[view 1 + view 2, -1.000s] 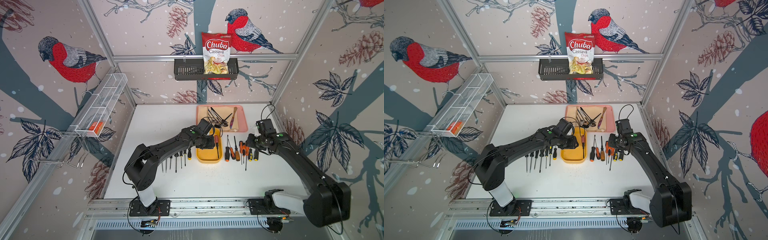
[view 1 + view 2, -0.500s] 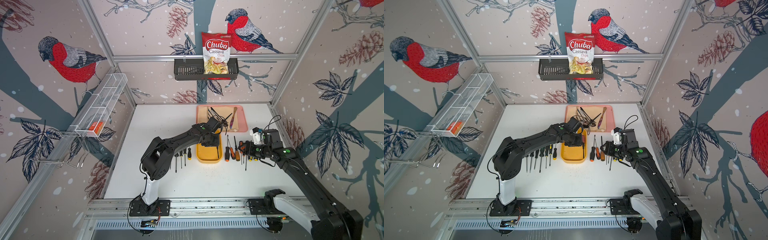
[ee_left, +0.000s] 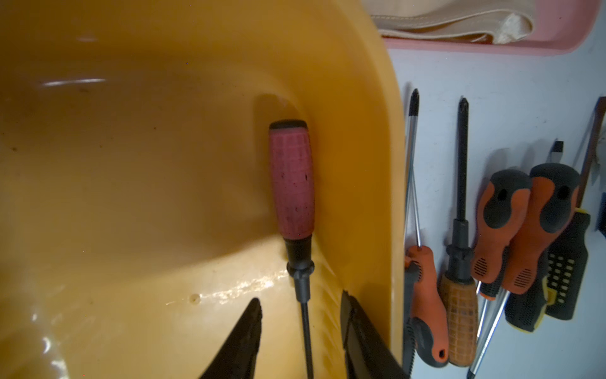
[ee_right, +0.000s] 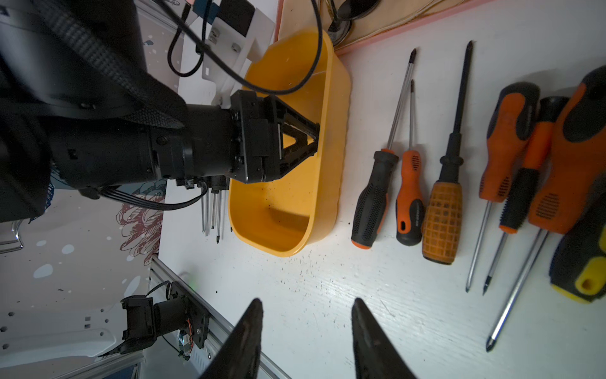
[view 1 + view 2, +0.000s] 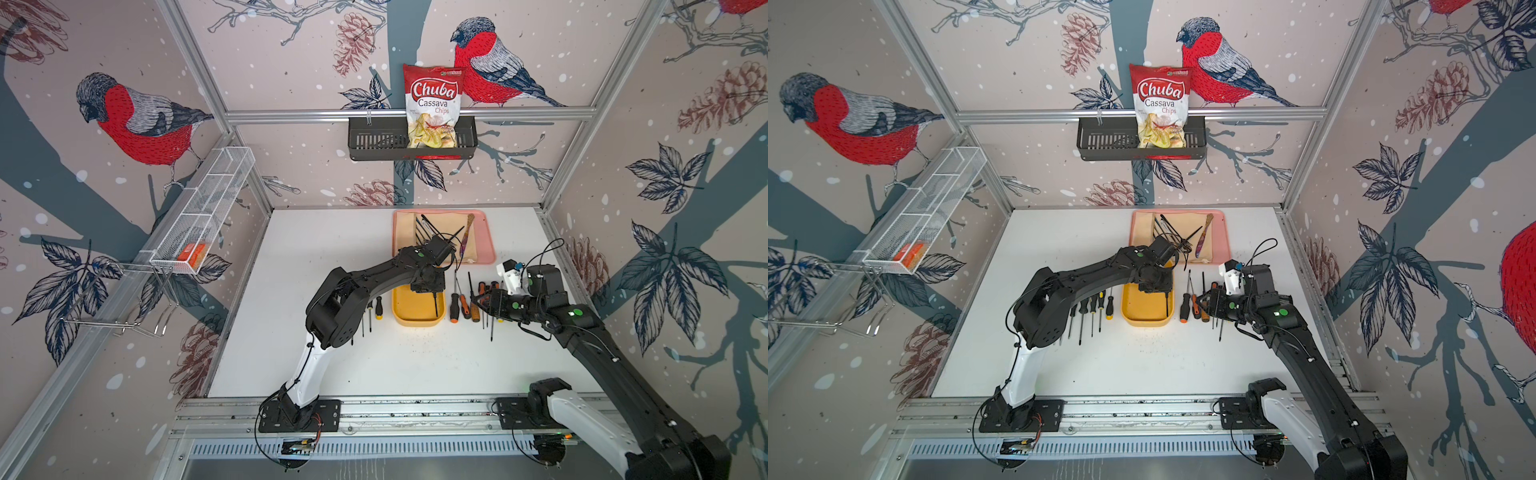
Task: Take out the screwdriver from the storage box
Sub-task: Pick up the screwdriver from the storage box.
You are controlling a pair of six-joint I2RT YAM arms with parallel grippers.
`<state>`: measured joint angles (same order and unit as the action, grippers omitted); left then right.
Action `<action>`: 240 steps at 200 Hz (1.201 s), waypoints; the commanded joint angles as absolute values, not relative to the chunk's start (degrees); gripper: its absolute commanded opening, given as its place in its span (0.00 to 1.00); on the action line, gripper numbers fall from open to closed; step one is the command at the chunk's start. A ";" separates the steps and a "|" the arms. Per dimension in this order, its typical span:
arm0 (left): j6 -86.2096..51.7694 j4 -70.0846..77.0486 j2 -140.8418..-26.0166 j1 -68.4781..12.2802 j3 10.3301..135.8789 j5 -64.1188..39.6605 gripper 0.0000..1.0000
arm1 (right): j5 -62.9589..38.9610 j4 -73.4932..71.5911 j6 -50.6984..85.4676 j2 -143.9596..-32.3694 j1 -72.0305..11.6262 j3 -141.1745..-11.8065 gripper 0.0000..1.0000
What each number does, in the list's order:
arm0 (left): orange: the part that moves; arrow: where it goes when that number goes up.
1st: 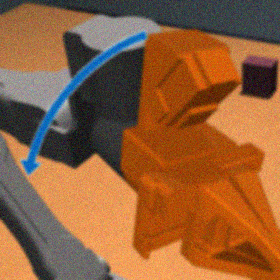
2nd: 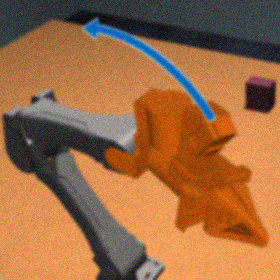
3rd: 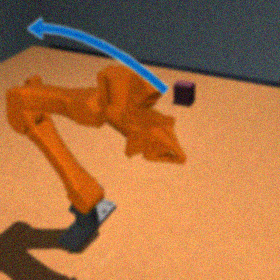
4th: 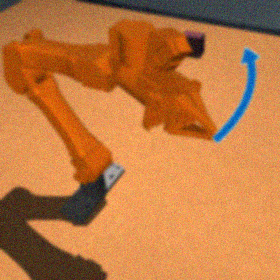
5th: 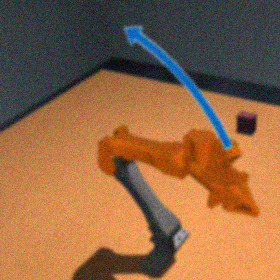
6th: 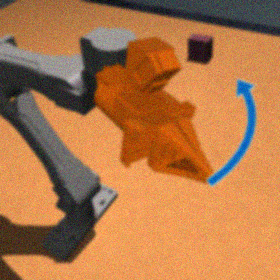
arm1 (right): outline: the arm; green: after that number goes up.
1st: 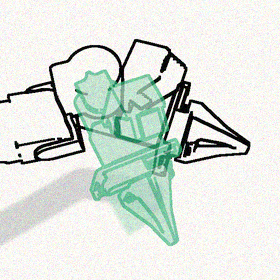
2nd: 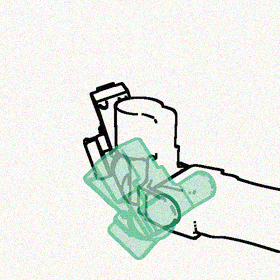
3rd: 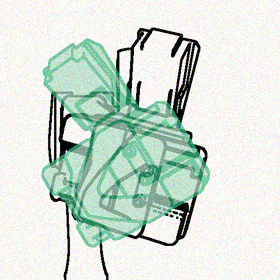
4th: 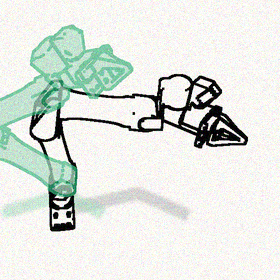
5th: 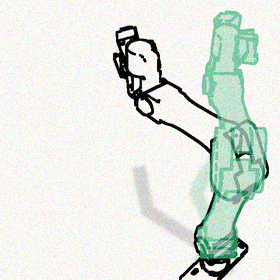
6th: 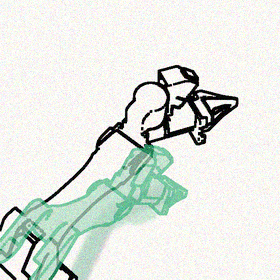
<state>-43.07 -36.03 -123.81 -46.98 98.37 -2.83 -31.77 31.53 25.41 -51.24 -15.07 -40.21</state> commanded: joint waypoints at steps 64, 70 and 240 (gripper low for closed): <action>-44.65 -39.96 -129.47 -47.04 102.57 2.31 0.40 | -32.83 29.34 24.61 -51.32 -15.26 -39.74 0.45; -44.67 -40.21 -129.77 -47.07 102.67 2.53 0.39 | -32.78 29.31 24.66 -51.30 -15.26 -39.72 0.45; -39.84 -41.36 -121.38 -47.06 100.20 2.50 0.02 | -32.35 27.34 26.44 -53.21 -15.42 -39.02 0.45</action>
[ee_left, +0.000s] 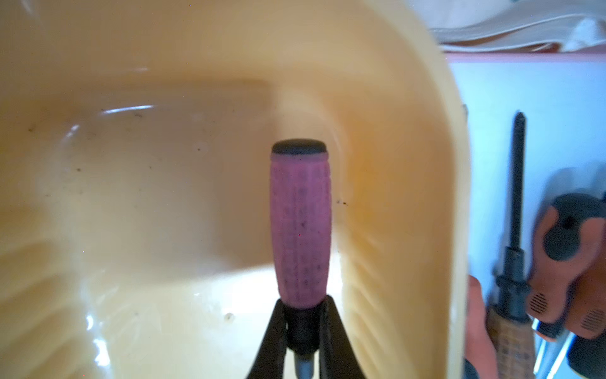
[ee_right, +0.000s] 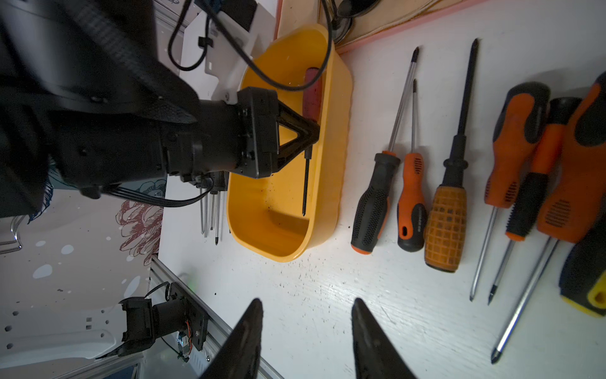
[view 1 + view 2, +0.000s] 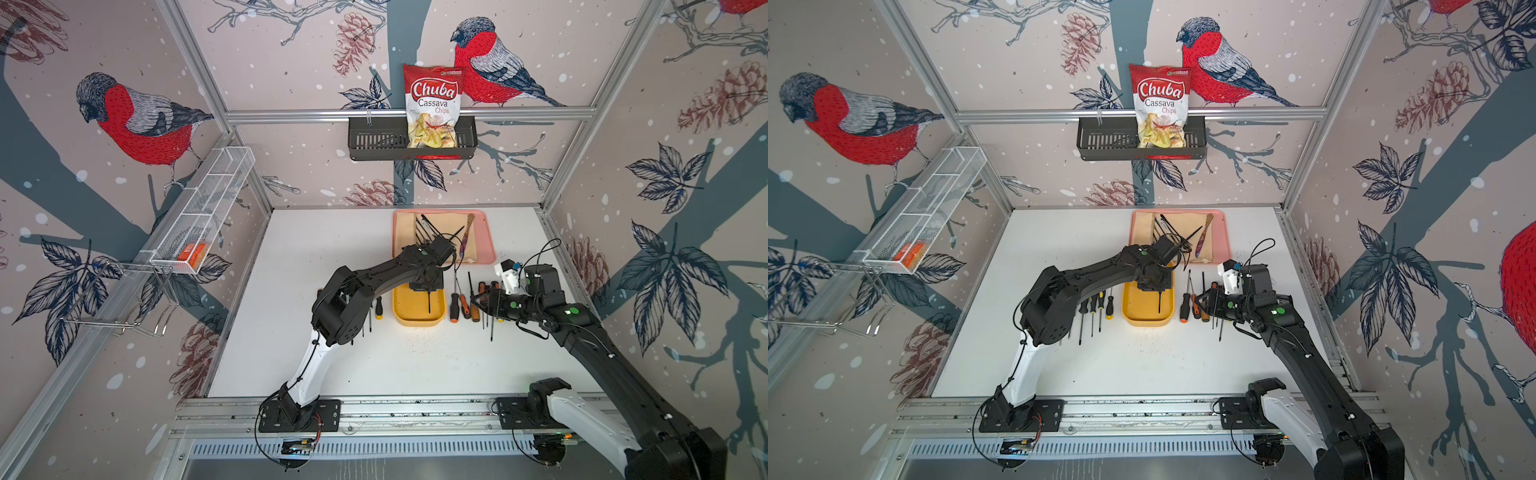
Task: Take out the screwdriver from the storage box
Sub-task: Pick up the screwdriver from the storage box, then place the screwdriver at the center of the board.
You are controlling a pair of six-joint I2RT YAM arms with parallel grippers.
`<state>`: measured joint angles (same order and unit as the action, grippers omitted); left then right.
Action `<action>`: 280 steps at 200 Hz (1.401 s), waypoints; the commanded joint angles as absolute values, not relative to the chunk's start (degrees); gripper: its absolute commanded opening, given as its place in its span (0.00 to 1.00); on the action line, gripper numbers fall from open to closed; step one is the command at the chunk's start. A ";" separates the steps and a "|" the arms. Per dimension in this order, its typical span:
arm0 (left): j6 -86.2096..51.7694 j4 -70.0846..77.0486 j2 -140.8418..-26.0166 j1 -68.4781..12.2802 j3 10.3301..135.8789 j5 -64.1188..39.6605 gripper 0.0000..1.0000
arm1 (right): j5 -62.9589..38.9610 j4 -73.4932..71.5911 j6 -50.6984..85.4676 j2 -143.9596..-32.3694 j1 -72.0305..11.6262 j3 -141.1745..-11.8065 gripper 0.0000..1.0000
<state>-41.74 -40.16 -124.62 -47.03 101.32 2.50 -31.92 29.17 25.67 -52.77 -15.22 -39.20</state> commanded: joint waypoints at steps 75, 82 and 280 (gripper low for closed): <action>-36.35 -45.15 -106.57 -45.68 90.17 6.01 0.01 | -29.99 21.71 30.30 -59.69 -22.67 -41.50 0.44; -36.27 -45.38 -104.76 -45.08 88.37 6.23 0.02 | -29.46 21.10 30.62 -60.61 -23.90 -42.06 0.44; -22.65 -44.27 -87.02 -9.06 57.48 16.51 0.03 | -24.65 13.07 35.76 -71.46 -34.28 -45.62 0.43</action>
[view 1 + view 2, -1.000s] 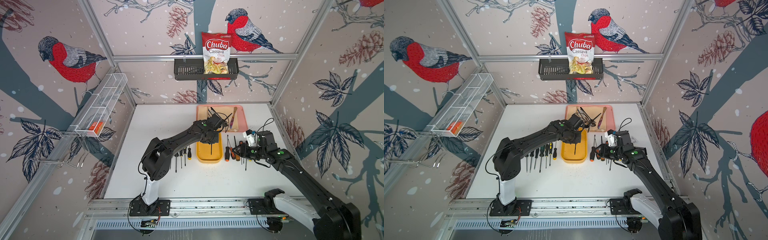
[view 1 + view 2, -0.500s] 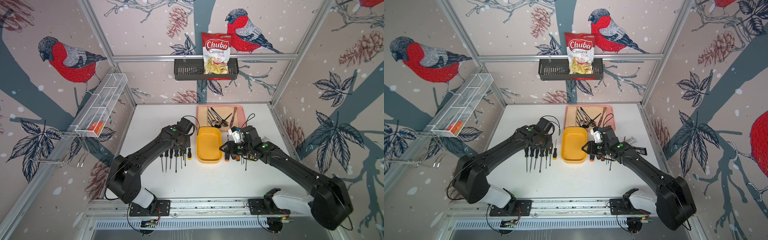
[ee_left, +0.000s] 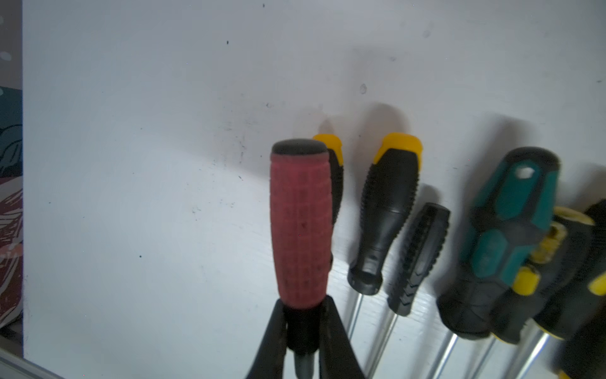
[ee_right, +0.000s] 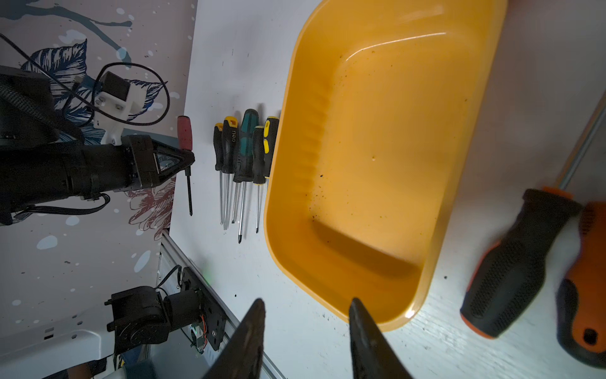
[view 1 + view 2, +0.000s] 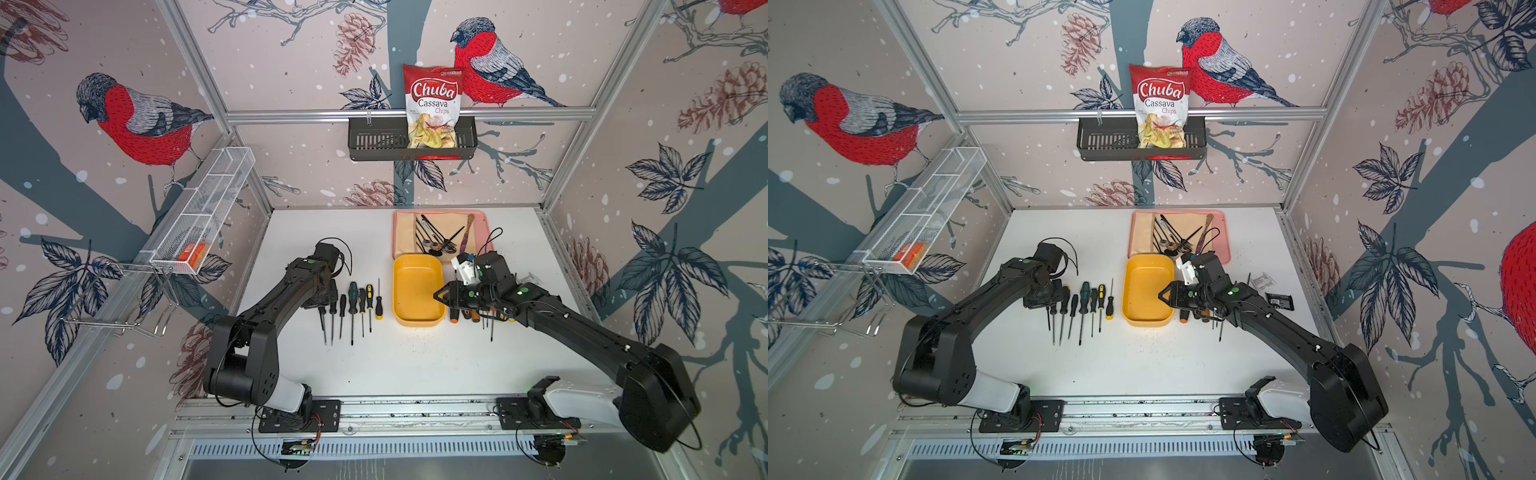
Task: Take out the screwdriver from the storage box
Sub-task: Place the screwdriver at the center of the board.
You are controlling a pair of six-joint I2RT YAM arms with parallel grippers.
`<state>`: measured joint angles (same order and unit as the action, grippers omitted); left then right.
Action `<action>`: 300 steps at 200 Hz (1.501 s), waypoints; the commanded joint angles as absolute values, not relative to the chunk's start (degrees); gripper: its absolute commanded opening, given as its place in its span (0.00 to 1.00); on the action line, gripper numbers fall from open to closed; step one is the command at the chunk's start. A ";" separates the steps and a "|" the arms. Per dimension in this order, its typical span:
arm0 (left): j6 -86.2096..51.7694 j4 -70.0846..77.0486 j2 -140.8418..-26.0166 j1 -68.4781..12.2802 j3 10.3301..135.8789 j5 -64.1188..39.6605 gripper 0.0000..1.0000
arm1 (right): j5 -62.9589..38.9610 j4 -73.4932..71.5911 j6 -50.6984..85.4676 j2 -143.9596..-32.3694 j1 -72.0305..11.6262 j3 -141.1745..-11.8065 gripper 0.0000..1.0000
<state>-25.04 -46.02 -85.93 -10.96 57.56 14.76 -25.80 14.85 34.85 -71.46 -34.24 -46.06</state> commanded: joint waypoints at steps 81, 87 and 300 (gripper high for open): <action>-22.50 -40.73 -93.00 -6.94 55.24 14.51 0.05 | -24.61 12.30 35.86 -71.54 -34.20 -45.23 0.43; -22.55 -40.60 -93.32 -6.99 55.09 14.34 0.05 | -24.61 12.34 35.78 -71.54 -34.15 -45.29 0.43; -24.21 -41.74 -92.44 -6.95 54.93 12.85 0.26 | -25.14 14.05 34.56 -70.75 -32.33 -45.29 0.43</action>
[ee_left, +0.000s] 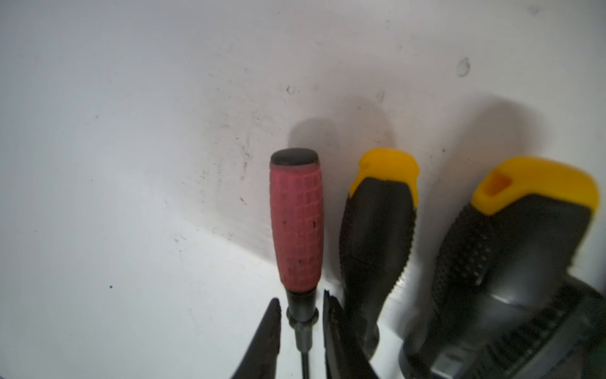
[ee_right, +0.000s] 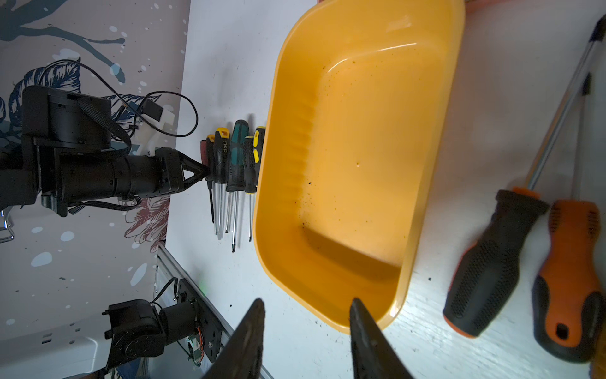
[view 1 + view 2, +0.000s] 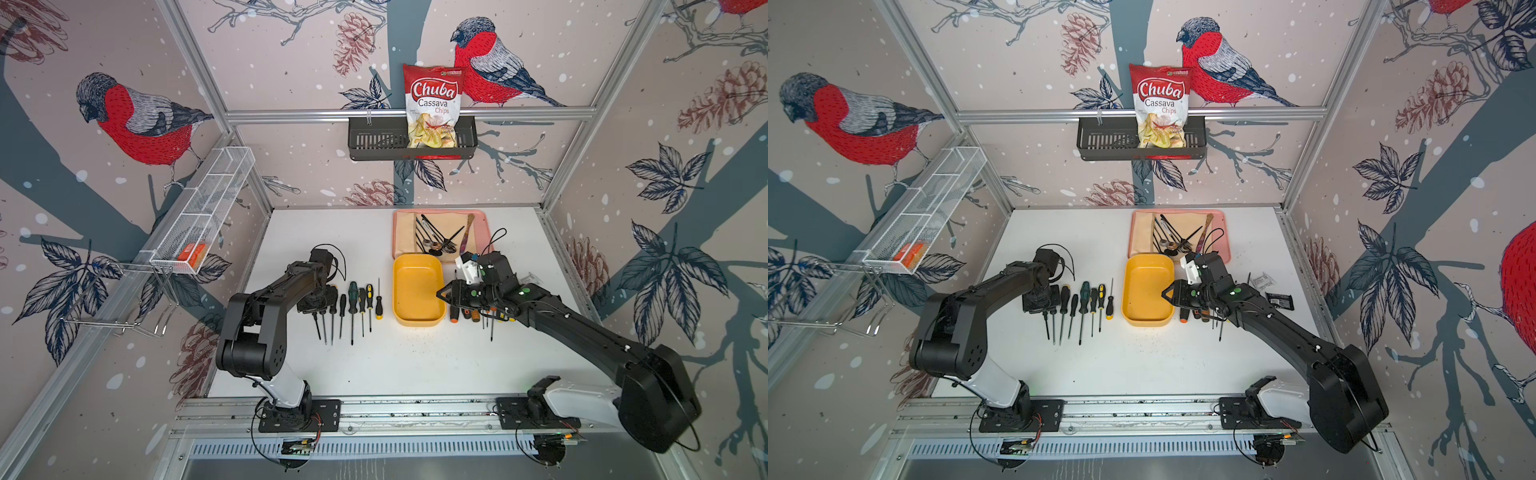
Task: Take out the screwdriver from the storage box
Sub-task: Place the screwdriver at the center of the board, then reset both arms
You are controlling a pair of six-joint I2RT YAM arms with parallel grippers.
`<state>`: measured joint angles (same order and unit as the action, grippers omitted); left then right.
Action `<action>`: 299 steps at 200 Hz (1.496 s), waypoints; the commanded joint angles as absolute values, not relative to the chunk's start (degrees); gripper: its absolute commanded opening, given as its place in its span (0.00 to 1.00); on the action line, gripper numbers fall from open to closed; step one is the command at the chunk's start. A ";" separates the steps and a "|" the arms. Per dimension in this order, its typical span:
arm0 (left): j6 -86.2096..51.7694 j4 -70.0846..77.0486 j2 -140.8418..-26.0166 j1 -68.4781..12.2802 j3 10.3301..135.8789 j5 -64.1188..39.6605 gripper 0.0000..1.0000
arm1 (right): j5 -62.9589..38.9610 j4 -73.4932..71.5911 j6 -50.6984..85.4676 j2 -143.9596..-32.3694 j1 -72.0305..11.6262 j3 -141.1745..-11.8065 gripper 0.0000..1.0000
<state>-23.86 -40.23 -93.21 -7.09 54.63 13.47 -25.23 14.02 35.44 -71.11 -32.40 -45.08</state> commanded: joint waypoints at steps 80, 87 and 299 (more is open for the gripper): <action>-24.97 -44.65 -85.01 -6.94 56.81 9.30 0.33 | -21.18 18.04 32.78 -69.31 -29.45 -48.12 0.48; -24.96 -44.50 -83.99 -7.00 56.86 8.63 0.34 | -20.09 18.85 32.29 -69.04 -28.71 -48.61 0.50; -6.02 34.96 -55.68 -6.50 19.99 27.62 0.96 | 41.55 -39.03 12.65 -46.47 -7.47 -9.01 1.00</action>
<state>-11.11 16.95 -52.90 -6.92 22.22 22.83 39.07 -19.00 17.69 -44.49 -7.49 -12.99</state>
